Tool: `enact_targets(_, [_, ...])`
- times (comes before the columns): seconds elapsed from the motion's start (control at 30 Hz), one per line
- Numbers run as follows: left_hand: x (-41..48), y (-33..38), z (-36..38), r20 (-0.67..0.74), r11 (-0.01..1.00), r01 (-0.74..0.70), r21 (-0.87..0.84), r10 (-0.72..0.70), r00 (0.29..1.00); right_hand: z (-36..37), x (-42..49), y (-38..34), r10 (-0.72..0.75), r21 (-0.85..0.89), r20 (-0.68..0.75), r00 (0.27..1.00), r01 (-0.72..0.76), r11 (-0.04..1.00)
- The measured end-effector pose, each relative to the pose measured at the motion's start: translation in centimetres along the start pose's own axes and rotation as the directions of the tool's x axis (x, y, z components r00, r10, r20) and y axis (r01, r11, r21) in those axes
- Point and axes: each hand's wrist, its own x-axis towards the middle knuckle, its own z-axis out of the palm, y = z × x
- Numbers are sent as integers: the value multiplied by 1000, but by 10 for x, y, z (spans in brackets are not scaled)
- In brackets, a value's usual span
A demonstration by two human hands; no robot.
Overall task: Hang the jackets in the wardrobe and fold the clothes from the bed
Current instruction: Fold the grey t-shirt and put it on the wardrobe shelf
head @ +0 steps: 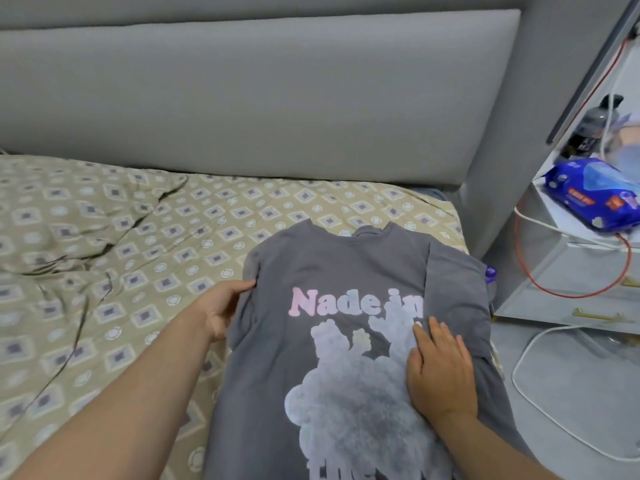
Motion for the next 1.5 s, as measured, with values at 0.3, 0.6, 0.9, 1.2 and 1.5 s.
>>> enact_targets(0.3, [4, 67, -72, -644, 874, -346, 341, 485, 592, 2, 1, 2, -8, -15, -13, 1000, 8, 1000])
enact_targets(0.6, [-37, -81, -3, -731, 787, -604, -124, 339, 592, 1, 2, -1, 11, -12, -22, 1000, -11, 1000])
enact_targets(0.9, [-31, -15, -13, -319, 726, -345, -595, 181, 930, -4, -1, -2, 8, 32, -10, 1000, -8, 999])
enact_targets(1.2, [-9, -20, 21, -456, 483, -561, 673, 867, 200, -7, 2, 0, 8, 28, 60, 998, -10, 1000])
enact_targets(1.5, [22, -85, 56, 75, -207, 25, 978, 463, 883, -29, 10, 15, -116, 92, 379, 918, 87, 992])
